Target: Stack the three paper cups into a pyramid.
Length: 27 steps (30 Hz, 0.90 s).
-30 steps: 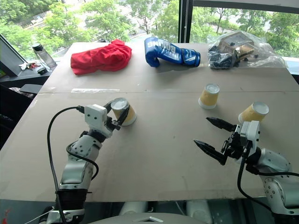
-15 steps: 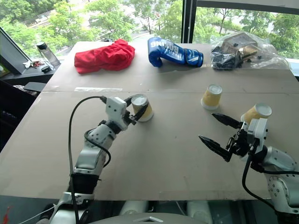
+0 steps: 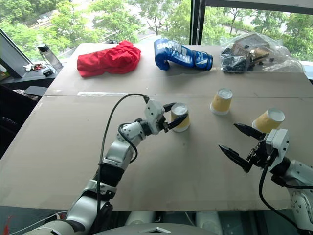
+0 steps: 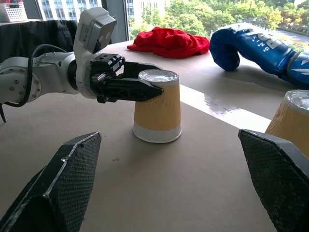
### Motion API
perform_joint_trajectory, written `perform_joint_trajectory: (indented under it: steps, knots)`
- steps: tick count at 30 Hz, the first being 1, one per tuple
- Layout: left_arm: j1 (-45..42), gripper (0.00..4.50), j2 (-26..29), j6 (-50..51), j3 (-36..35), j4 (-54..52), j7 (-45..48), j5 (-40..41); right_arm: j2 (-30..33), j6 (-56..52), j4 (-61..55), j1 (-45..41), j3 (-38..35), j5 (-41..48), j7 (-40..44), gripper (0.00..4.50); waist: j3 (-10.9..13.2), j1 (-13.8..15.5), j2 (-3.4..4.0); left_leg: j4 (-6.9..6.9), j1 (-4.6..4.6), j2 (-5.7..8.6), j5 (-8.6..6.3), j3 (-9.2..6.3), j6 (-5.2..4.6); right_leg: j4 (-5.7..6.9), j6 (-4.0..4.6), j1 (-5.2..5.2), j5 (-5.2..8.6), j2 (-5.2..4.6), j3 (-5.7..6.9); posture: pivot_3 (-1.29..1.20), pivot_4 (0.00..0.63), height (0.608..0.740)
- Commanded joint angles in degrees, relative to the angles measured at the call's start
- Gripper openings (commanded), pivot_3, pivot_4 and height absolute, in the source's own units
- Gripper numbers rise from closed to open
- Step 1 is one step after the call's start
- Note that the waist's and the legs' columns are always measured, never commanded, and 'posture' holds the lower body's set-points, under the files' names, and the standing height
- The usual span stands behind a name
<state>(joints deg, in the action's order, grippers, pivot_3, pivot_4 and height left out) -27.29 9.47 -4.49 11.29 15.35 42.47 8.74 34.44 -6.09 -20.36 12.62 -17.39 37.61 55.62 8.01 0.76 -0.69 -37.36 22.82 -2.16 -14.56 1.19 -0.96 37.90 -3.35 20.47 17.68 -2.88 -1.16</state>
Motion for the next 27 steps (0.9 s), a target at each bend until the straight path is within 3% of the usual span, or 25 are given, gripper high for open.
perform_joint_trajectory:
  steps: [1,2,10,20,27]
  knots:
    - [-0.61,4.13,-0.20,-0.95,1.24,-1.17,3.44,0.98,-0.19,0.42,-2.32,0.38,-1.73,0.57,-0.92,4.50,0.00,0.01,0.00,0.00,0.00,0.00,0.00,-0.02,0.00,0.00,0.00,0.00,0.00,0.00,0.01,0.00,0.150,0.740]
    - [-0.65,4.37,-0.20,-1.16,1.09,-1.66,3.64,1.04,-0.12,0.44,-2.13,0.32,-1.85,0.70,-0.88,4.50,0.00,0.00,0.00,0.01,0.00,-0.01,0.00,-0.04,0.00,0.01,0.00,0.00,0.00,0.02,0.04,0.00,0.150,0.740]
    - [-3.42,4.37,2.27,2.51,-0.93,-9.77,4.84,2.98,-1.43,1.19,0.54,-2.26,-1.26,-1.35,-3.84,4.50,0.02,-0.04,0.00,0.01,0.00,-0.03,0.00,-0.05,0.00,0.03,0.00,0.01,0.00,0.03,0.04,0.00,0.150,0.740]
    - [-11.49,4.37,17.58,32.05,-6.33,-27.98,12.65,19.07,-8.15,-3.38,9.42,-18.23,4.39,-15.45,-24.63,4.50,0.21,-0.66,0.13,0.05,0.02,-0.07,0.14,-0.02,0.24,0.08,0.00,0.12,0.01,0.07,0.02,0.00,0.150,0.740]
    - [-15.51,4.37,26.88,41.16,-9.47,-30.09,15.71,23.80,-13.82,-3.70,20.41,-30.61,5.81,-18.12,-30.76,4.50,0.42,-1.35,0.14,0.06,0.12,-0.06,0.16,0.02,0.27,0.07,-0.01,0.25,0.01,0.06,-0.03,0.00,0.150,0.740]
